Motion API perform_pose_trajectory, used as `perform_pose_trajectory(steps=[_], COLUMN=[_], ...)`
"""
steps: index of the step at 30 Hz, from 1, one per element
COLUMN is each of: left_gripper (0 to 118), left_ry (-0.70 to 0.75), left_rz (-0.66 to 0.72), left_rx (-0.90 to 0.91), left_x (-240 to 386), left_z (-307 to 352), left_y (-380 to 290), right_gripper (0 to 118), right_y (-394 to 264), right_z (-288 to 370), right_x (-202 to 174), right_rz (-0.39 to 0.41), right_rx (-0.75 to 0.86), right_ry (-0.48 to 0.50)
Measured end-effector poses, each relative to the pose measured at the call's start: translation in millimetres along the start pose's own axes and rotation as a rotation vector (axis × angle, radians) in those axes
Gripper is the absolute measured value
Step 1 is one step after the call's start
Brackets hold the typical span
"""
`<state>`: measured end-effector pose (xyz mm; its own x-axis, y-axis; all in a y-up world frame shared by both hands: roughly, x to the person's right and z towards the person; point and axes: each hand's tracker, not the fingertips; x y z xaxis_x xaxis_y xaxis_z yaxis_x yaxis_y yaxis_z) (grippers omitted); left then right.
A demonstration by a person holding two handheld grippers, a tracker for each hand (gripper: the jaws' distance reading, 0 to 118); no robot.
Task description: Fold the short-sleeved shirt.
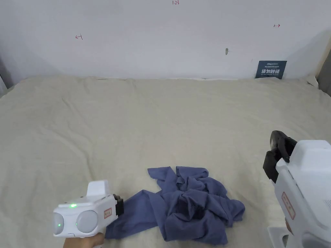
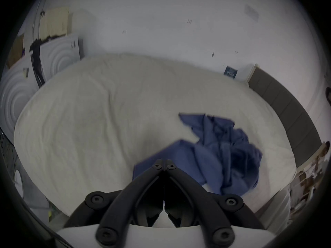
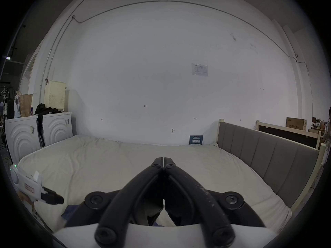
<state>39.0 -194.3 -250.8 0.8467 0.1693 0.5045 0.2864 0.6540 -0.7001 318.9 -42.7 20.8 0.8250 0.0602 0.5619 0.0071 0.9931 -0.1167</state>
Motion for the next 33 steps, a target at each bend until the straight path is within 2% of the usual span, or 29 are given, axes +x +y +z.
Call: perform_pose_trajectory(steps=[2, 3, 4, 5, 6, 7, 8, 10, 12, 14, 16, 17, 18, 19, 20, 22, 24, 25, 26, 27, 29, 31, 32, 33], left_gripper=[3, 11, 27, 63, 90, 111, 118, 111, 88, 56, 55, 51, 37, 12, 0, 0, 0, 0, 0, 0, 0, 0, 0, 0], left_ry=[0.006, 0.032, 0.031, 0.026, 0.027, 0.036, 0.054, 0.071, 0.099, 0.112, 0.16, 0.145, 0.158, 0.151, 0.123, 0.121, 0.1, 0.077, 0.054, 0.035, -0.006, -0.053, -0.058, -0.07], left_rz=[0.02, 0.021, 0.032, 0.037, 0.047, 0.059, 0.063, 0.055, 0.025, 0.007, -0.036, -0.046, -0.051, -0.049, -0.054, -0.051, -0.036, 0.006, 0.023, 0.025, 0.02, 0.016, 0.015, 0.013], left_rx=[-0.054, -0.072, -0.091, -0.122, -0.148, -0.179, -0.184, -0.161, -0.194, -0.24, -0.232, -0.215, -0.224, -0.212, -0.2, -0.209, -0.195, -0.142, -0.116, -0.093, -0.054, -0.013, -0.012, -0.013], left_x=[-3, -4, -5, -6, -5, -5, -4, 0, 3, 5, 9, 12, 14, 15, 16, 16, 11, 8, 7, 6, 5, 5, 5, 6], left_z=[-12, -18, -23, -27, -31, -36, -39, -40, -50, -62, -69, -67, -65, -62, -62, -65, -59, -49, -40, -33, -20, -7, -3, -1], left_y=[-9, -13, -15, -16, -20, -22, -23, -27, -26, -30, -37, -39, -40, -40, -40, -37, -35, -32, -28, -25, -19, -13, -12, -10], right_gripper=[1, 1, 1, 1, 1, 1, 1, 1, 1, 1, 1, 1, 1, 1, 2, 6, 34, 34, 39, 48, 79, 104, 112, 111], right_y=[-3, -5, -6, -8, -10, -12, -13, -16, -18, -20, -22, -23, -24, -26, -27, -33, -45, -54, -63, -74, -98, -126, -138, -150], right_z=[-2, -3, -4, -5, -6, -7, -8, -9, -11, -12, -14, -14, -15, -17, -19, -26, -37, -45, -53, -62, -79, -98, -105, -113], right_x=[2, 4, 4, 5, 6, 8, 8, 11, 12, 14, 17, 18, 20, 21, 23, 26, 29, 31, 32, 34, 33, 30, 29, 28], right_rz=[-0.002, -0.003, -0.004, -0.005, -0.006, -0.007, -0.008, -0.007, -0.009, -0.011, -0.015, -0.016, -0.018, -0.021, -0.023, -0.033, -0.048, -0.053, -0.055, -0.069, -0.087, -0.099, -0.112, -0.119], right_rx=[-0.012, -0.017, -0.022, -0.027, -0.033, -0.039, -0.044, -0.053, -0.062, -0.07, -0.076, -0.079, -0.082, -0.088, -0.097, -0.151, -0.232, -0.279, -0.343, -0.403, -0.508, -0.6, -0.643, -0.686], right_ry=[-0.003, -0.005, -0.006, -0.01, -0.011, -0.011, -0.011, -0.014, -0.017, -0.02, -0.024, -0.027, -0.03, -0.032, -0.033, -0.033, -0.031, -0.022, -0.01, 0.004, 0.009, -0.004, -0.001, 0.013])
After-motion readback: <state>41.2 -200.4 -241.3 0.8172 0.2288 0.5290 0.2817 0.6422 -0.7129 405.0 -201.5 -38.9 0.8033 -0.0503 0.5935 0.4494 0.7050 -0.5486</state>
